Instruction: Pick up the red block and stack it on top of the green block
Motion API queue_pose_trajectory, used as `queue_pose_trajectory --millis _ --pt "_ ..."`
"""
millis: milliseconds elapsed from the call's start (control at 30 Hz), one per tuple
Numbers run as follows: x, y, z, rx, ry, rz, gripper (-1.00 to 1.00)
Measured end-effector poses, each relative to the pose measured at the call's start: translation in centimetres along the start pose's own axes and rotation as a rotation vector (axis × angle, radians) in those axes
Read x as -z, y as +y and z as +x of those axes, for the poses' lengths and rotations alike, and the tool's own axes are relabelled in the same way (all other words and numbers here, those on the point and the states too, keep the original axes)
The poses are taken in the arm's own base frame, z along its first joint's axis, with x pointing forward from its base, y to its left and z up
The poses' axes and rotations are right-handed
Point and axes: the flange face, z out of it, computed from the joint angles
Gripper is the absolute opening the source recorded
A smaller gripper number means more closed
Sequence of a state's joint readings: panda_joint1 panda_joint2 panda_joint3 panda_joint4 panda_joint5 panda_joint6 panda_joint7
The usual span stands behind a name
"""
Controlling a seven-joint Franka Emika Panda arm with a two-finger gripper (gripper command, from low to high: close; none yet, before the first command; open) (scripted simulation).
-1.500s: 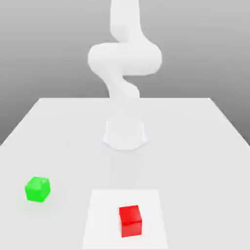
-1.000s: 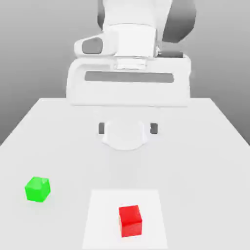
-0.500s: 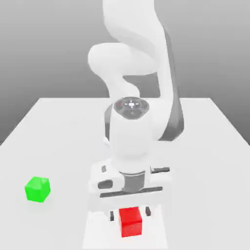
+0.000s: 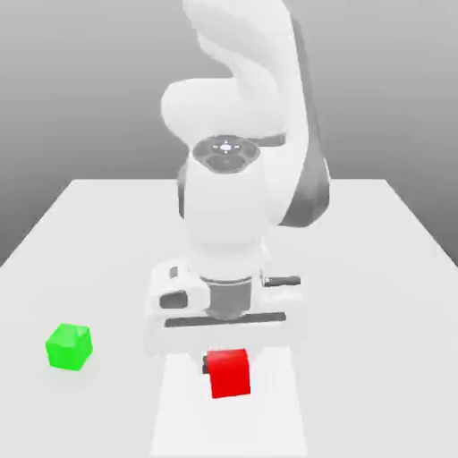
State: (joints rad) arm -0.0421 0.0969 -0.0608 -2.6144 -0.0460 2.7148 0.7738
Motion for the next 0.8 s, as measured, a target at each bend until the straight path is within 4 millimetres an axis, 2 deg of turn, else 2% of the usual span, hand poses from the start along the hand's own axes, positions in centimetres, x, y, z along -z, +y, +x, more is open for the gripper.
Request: queue_pose_trajectory --millis 133,300,467,633,667,800 --pt "0.8 4.9 3.2 -0.222 0.012 -0.01 -1.0" --pt "1.6 10.7 5.8 -0.486 0.017 -0.013 -1.0" --pt "2.2 16.7 7.3 -0.748 0.009 -0.009 -1.0" --pt "2.4 22.3 7.8 -1.004 -0.015 0.001 -1.0" --pt "2.3 23.2 7.8 -1.047 -0.02 0.003 -1.0" --pt "0.6 23.2 7.9 -1.071 -0.026 0.011 -1.0"
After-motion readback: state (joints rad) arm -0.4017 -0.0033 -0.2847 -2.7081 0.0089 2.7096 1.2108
